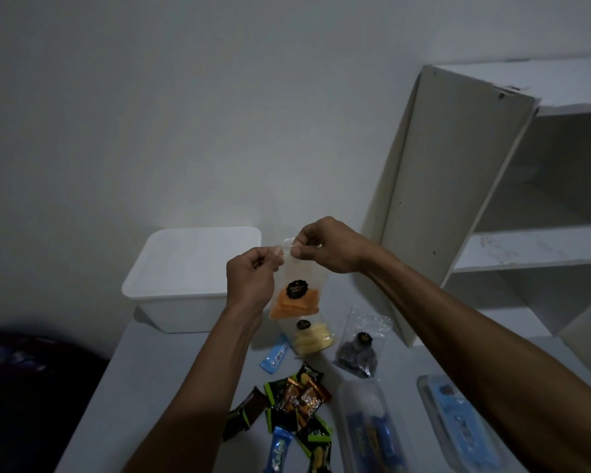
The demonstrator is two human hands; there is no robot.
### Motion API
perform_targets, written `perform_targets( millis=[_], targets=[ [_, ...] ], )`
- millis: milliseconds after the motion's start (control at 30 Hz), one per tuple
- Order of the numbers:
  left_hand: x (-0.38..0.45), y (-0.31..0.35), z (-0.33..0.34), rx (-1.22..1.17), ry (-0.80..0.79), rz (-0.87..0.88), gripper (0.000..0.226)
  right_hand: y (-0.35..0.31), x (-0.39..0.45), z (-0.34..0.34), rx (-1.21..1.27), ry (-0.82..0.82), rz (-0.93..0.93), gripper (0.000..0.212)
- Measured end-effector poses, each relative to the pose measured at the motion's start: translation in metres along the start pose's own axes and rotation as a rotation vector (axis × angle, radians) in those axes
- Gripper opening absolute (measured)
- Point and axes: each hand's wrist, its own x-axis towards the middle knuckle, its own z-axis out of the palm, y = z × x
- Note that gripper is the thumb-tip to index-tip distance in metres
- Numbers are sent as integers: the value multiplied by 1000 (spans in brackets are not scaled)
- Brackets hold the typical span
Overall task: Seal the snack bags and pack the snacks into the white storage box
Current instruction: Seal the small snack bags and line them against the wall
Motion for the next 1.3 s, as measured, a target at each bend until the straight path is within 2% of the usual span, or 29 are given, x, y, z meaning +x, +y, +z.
perform_targets(
  millis=[300, 900, 1300],
  targets=[
    [0, -2, 0, -8, -1, -4, 11, 6, -6, 5, 24, 76, 15, 14],
    [3, -5, -13, -37, 14, -25, 9, 9, -14, 3, 99, 82, 69, 16],
    [8, -3, -18, -41, 41, -28, 10, 12, -13, 0, 255, 83, 124, 15]
  ],
)
